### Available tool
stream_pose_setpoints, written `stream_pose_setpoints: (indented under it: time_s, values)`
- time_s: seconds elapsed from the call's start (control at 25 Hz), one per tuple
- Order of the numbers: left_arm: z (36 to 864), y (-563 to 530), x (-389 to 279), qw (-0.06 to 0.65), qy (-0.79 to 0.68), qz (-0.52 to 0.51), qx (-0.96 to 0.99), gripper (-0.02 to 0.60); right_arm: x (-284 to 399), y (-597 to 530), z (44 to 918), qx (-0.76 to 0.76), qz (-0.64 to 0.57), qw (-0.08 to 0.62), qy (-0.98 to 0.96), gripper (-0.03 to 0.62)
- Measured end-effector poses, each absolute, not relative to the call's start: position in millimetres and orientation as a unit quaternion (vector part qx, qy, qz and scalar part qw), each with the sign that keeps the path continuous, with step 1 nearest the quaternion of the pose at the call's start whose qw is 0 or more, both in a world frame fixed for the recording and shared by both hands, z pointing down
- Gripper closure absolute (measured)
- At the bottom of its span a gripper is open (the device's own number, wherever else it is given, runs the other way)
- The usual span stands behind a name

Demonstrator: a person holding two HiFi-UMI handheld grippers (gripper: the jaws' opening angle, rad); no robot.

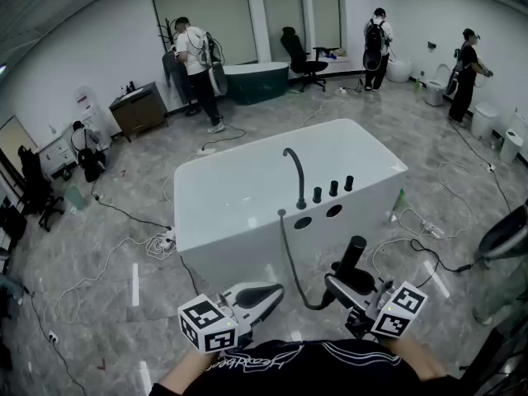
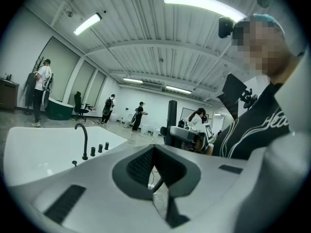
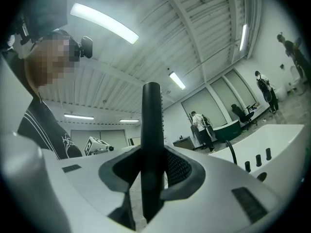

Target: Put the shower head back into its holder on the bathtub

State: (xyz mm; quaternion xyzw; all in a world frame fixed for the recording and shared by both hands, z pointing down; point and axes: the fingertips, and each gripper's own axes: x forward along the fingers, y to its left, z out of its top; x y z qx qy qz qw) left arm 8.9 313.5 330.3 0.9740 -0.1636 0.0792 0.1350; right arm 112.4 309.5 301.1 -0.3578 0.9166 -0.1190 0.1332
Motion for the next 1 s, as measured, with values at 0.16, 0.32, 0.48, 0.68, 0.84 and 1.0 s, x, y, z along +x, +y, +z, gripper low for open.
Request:
stream_pose_setpoints:
  time_s: [0.16,0.32,0.48,0.68,0.84,1.0]
  values:
    - [332.2,315.6,0.2,0.144,-0.171,0.089,0.971,0.577,110.6,307.4,299.6,-0.358,-0.124,0.141,0.915,0.462]
    - [347.5,306.5,-9.9,0.157,-0.180,0.092,0.967,0.577,106.0,297.1,309.2,-0.353,-0.130,0.144,0.915,0.462]
    - [361.7,290.4,-16.6,0.177,-0.181,0.092,0.963,0.577,104.9,276.1,318.6,-0.356,-0.147,0.141,0.912,0.462]
    - [373.1,242.6,-32.5,0.200,-0.183,0.086,0.959,0.577,94.9,227.2,327.5,-0.363,-0.163,0.131,0.908,0.462]
    - [387.9,194.6,-40.2,0.223,-0.175,0.082,0.955,0.577,87.2,174.6,342.4,-0.372,-0.185,0.120,0.901,0.462]
    - [391.4,132.8,-51.1,0.230,-0.156,0.083,0.957,0.577,74.2,110.5,348.0,-0.382,-0.197,0.116,0.896,0.462]
